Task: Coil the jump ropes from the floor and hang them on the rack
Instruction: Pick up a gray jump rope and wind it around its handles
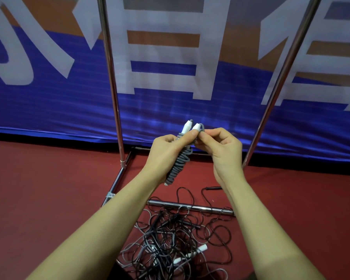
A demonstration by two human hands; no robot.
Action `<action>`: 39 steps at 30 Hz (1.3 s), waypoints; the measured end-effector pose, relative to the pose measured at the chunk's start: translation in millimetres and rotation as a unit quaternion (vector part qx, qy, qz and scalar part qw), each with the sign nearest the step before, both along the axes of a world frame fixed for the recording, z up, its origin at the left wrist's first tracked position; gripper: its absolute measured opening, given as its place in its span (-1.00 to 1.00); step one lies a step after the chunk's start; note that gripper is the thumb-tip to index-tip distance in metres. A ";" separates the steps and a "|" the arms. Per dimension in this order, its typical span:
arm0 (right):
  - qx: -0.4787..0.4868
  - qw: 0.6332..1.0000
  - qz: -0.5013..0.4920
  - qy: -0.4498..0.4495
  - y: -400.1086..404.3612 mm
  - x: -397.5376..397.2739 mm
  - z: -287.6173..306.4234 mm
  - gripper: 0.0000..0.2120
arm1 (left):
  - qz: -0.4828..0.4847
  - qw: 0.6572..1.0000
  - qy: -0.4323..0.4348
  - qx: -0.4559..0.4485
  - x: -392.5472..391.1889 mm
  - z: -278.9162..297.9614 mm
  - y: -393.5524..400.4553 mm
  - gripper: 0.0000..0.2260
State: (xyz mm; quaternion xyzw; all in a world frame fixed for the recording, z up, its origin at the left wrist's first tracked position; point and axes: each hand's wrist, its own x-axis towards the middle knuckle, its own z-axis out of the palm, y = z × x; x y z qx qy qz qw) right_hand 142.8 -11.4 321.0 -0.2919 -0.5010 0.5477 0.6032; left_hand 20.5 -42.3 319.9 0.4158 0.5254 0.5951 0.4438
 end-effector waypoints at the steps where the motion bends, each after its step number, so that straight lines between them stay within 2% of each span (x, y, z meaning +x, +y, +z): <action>1: -0.004 1.000 0.006 0.001 -0.7 -0.1 0.2 -0.86 | 0.016 1.000 0.013 0.002 0.2 -1.0 0.5 -0.51; 11: -0.027 0.999 0.000 -0.035 -4.8 0.7 6.5 -0.84 | 0.054 0.997 0.059 0.023 0.8 -4.8 -2.7 -0.62; 17: -0.073 0.997 0.008 -0.031 -2.7 -1.6 9.0 -0.89 | 0.036 0.996 0.073 0.045 1.0 -7.7 -4.1 -0.62; 22: -0.092 0.995 0.013 -0.025 0.8 1.0 10.7 -0.86 | 0.032 0.992 0.104 0.059 -0.1 -6.3 -4.4 -0.74; 26: -0.077 0.997 0.003 -0.023 0.9 0.6 8.0 -0.81 | 0.063 0.990 0.109 0.071 2.3 -4.3 -5.4 -0.71; 30: -0.036 0.998 -0.034 -0.045 0.6 -4.4 1.9 -0.81 | 0.089 0.990 0.096 0.055 3.9 -3.6 -4.3 -0.49; 32: -0.007 0.998 -0.044 -0.053 0.0 -6.2 -0.1 -0.81 | 0.088 0.992 0.082 0.037 4.2 -2.2 -3.4 -0.52; 35: 0.025 0.999 -0.008 -0.033 -0.4 -4.3 0.0 -0.82 | 0.071 0.996 0.047 0.024 3.2 2.7 -4.6 -0.60; 39: 0.049 0.998 0.028 -0.017 3.4 -2.6 -1.6 -0.83 | 0.038 0.999 0.022 0.013 -1.3 6.5 -7.9 -0.60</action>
